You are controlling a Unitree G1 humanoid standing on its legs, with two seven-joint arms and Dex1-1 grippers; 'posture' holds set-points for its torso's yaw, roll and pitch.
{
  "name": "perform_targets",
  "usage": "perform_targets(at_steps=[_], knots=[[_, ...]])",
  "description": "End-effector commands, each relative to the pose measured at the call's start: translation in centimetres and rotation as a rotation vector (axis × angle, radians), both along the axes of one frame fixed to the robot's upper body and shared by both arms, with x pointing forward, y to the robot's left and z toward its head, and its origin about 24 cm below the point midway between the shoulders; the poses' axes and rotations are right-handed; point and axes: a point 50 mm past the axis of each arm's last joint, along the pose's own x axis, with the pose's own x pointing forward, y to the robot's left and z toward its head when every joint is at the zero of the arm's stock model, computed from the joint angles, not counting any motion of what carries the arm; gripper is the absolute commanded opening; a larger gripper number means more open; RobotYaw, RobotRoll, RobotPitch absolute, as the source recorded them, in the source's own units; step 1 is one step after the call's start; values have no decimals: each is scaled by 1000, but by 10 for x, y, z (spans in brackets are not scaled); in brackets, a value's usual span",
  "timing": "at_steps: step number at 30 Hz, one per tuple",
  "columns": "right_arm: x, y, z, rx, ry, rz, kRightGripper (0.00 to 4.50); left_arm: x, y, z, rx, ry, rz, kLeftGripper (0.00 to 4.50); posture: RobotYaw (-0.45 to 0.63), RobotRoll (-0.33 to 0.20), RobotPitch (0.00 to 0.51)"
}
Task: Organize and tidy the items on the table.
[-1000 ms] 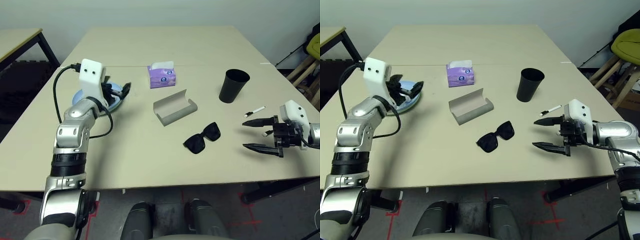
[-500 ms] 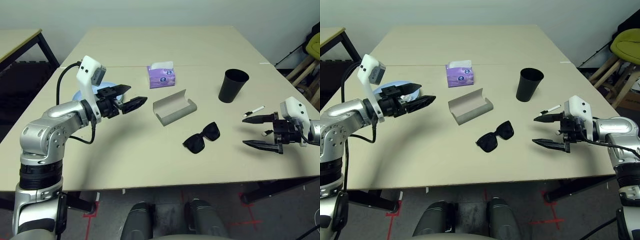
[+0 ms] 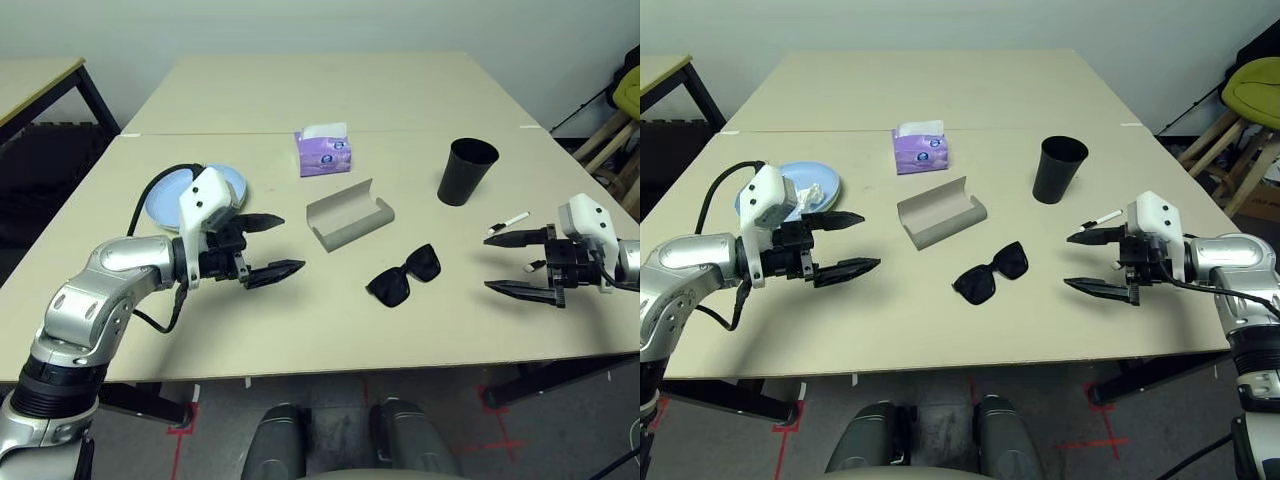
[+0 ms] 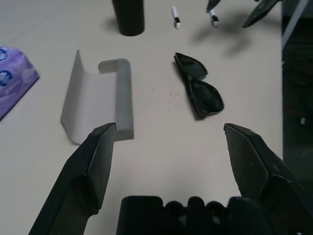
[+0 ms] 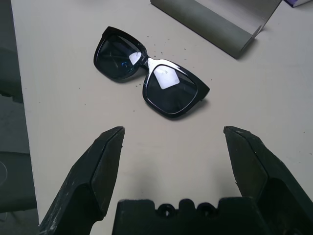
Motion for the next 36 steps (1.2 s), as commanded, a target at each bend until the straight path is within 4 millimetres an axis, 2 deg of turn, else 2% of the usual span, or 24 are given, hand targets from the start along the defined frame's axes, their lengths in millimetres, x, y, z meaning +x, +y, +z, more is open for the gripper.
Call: perform_targets(at_steps=[1,15,23,31,36], knots=[[2,0,3,-15,-3,3,4500,-8,-4,0,2,-14,-71,4484,0,0,25],[4,-2,6,-32,2,1,4500,-16,20,-9,78,39,-46,4484,14,0,38],[6,-5,10,-35,-10,-12,4500,-16,22,-10,62,79,-23,4484,11,0,44],[15,-12,33,-17,-88,-78,4500,-17,20,-11,52,82,-32,4484,8,0,48],[28,-3,57,-1,-188,-208,4500,-18,20,-13,63,85,-35,4484,7,0,50]])
